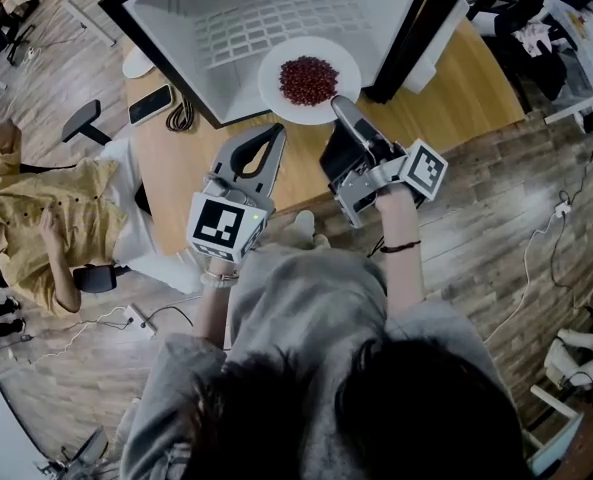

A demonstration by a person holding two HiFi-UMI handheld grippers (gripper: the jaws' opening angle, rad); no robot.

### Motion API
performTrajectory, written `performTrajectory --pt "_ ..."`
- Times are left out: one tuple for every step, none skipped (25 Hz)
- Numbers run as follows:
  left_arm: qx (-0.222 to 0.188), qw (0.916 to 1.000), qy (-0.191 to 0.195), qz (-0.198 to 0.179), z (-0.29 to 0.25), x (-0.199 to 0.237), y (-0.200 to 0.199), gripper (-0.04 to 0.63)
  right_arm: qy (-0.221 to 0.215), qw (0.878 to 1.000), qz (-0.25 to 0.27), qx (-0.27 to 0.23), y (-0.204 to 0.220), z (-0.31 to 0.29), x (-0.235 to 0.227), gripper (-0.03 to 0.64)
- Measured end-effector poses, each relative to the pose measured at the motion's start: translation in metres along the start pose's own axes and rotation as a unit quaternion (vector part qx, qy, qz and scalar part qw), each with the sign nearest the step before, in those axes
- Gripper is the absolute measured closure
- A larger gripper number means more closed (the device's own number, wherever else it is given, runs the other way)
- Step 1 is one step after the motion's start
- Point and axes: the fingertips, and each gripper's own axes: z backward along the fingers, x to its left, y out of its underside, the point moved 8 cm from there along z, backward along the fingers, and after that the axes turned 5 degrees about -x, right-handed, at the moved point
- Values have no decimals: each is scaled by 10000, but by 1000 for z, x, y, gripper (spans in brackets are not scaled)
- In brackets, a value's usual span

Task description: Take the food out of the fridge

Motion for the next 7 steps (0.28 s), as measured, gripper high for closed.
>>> performTrajectory --pt "2 10000 -8 4 1 0 0 588 2 10000 1 -5 0 1 0 537" --pt "4 10000 -21 7 2 0 1 588 1 10000 5 -8 1 1 0 537" --pt "6 10000 -34 7 3 0 1 588 -6 10000 11 -12 1 2 0 537" --pt "9 10000 -44 5 4 0 1 588 -16 10000 14 -19 1 2 1 537" --pt "12 10000 -49 3 4 0 0 588 -30 10000 13 -29 2 2 2 537" --pt "18 10000 -51 2 5 1 0 588 -45 10000 7 -41 2 2 3 537" --pt "23 10000 -53 0 6 1 -1 588 -60 10000 0 -54 3 2 4 537"
